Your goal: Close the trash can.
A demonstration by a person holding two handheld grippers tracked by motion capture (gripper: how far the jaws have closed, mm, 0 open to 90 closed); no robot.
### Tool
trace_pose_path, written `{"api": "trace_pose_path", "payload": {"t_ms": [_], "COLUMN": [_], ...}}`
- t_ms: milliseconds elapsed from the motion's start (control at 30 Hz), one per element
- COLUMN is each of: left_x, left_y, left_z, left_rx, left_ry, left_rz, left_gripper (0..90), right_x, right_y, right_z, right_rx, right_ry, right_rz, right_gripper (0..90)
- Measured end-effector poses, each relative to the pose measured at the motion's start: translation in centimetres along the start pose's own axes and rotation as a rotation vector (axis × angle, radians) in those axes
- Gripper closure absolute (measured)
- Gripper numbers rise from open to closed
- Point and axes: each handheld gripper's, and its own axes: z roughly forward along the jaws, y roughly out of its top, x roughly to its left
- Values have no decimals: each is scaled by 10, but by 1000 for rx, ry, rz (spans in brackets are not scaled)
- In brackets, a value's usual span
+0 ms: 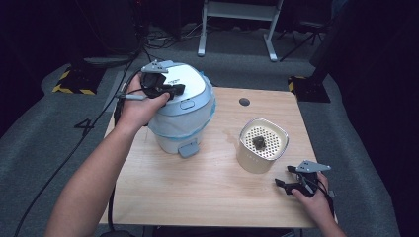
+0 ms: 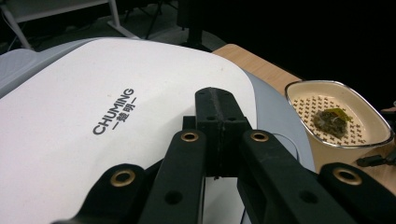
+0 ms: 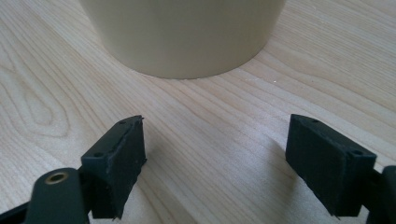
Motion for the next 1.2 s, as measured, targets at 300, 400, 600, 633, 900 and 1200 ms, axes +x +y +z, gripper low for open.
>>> {"api": "trace_pose_path", "payload": {"t_ms": [300, 400, 600, 633, 900, 1200], "left_x": [-4, -7, -9, -7, -7, -28], "left_y": [1, 4, 2, 1, -3, -10], "left_z": [1, 1, 4, 5, -2, -25], "left_rx": [14, 33, 44, 31, -80, -120], "left_ry": [22, 43, 42, 32, -5, -54], "left_rz": [-7, 20, 52, 45, 36, 88], "left_gripper": [900, 900, 900, 900, 524, 409], "right_x": [0, 0, 0, 0, 0, 0], "right_y": [0, 0, 0, 0, 0, 0], "right_z": [0, 0, 0, 0, 0, 0], "right_rx": [0, 0, 0, 0, 0, 0], "right_ry": [0, 0, -1, 0, 1, 2], "right_rz": [0, 0, -2, -1, -1, 0], "right_gripper": [203, 203, 205, 205, 205, 205]}}
